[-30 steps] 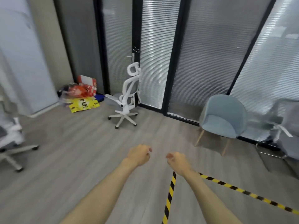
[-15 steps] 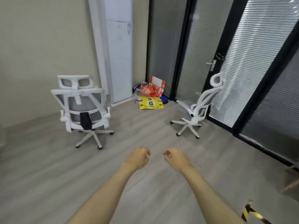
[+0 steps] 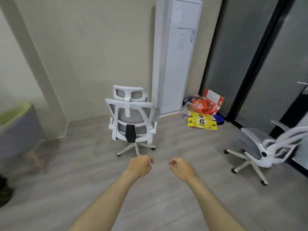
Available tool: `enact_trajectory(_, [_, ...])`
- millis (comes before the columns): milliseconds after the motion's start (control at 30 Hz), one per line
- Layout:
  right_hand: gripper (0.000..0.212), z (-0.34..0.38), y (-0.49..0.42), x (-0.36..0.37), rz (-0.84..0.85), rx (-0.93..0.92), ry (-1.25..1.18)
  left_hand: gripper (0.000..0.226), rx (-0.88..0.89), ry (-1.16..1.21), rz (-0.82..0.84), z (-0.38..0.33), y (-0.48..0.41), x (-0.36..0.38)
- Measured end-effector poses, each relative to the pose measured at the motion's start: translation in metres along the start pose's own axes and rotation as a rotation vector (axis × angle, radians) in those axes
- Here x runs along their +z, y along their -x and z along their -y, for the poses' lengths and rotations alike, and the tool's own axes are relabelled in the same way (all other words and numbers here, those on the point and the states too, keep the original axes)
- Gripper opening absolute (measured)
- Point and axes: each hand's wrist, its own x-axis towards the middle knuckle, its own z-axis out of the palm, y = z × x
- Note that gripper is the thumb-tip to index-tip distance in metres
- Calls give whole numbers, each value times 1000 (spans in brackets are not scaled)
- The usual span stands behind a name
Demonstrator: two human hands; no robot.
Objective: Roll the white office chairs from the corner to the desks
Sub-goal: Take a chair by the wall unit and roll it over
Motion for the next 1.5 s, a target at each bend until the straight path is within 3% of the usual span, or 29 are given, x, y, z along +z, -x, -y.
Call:
enact_trajectory(233, [21, 30, -138, -10, 29, -70, -6, 29, -55, -98, -24, 41, -108, -47])
enact_trajectory(733, [22, 143, -384, -6, 63, -239, 48, 35, -166, 25, -115, 202, -302, -128])
enact_trajectory(933, [44, 199, -494, -14, -16, -282, 139, 37, -96, -20, -155, 267, -400, -176])
enact_trajectory(1167, [67, 272, -596, -33, -166, -330, 204, 55, 63, -197, -358, 320, -504, -236])
enact_trajectory(1267, [75, 285, -628, -35, -122, -317, 218, 68, 57, -265, -325, 338, -541, -246])
enact_trajectory(1400, [86, 285, -661, -32, 76, -259, 409, 57, 54, -241, -145, 351, -575, -250])
enact_trajectory(1500, [77, 287, -677, -29, 41, -243, 395, 53, 64, -302, -124, 355, -589, -245])
